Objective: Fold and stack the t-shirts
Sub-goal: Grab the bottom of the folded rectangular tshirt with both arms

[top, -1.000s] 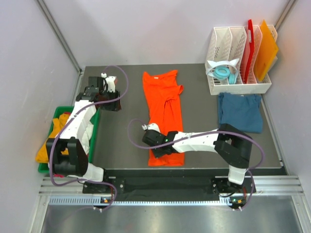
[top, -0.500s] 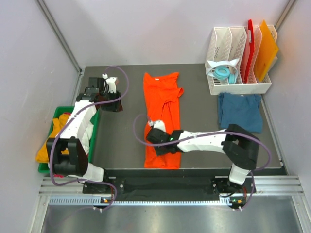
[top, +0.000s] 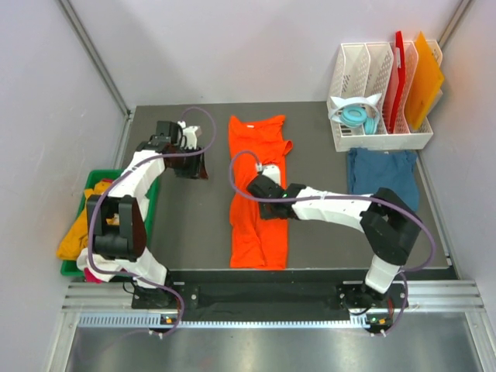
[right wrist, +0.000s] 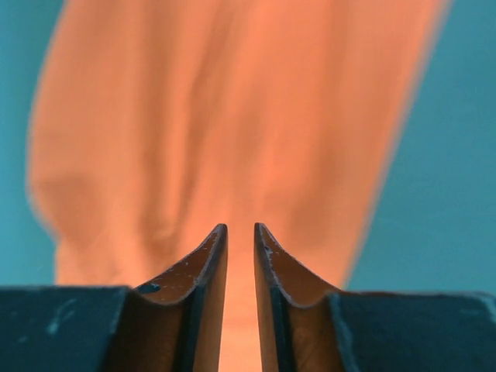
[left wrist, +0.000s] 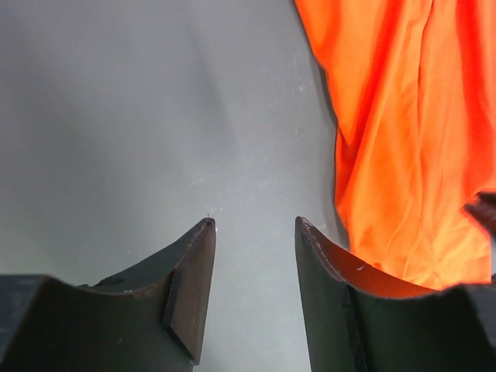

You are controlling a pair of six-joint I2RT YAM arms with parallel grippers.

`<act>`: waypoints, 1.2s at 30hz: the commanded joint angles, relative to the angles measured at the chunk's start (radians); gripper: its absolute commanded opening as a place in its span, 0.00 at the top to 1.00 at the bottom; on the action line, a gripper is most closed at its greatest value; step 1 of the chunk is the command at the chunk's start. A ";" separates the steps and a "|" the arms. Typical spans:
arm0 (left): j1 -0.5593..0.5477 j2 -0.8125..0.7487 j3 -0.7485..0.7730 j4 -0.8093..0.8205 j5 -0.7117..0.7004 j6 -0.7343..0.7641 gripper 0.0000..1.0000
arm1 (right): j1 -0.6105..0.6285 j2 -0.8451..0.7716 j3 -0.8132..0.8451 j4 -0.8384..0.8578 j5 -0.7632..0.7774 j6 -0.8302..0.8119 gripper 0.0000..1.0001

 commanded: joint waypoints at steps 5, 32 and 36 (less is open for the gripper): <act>0.001 0.015 0.101 0.065 -0.021 -0.063 0.50 | -0.364 -0.085 0.208 0.019 0.011 -0.216 0.76; -0.025 0.238 0.226 -0.006 -0.007 -0.036 0.53 | -0.512 0.560 0.806 -0.139 -0.329 -0.236 1.00; -0.025 0.242 0.230 -0.013 -0.007 -0.036 0.53 | -0.518 0.532 0.715 -0.179 -0.311 -0.208 1.00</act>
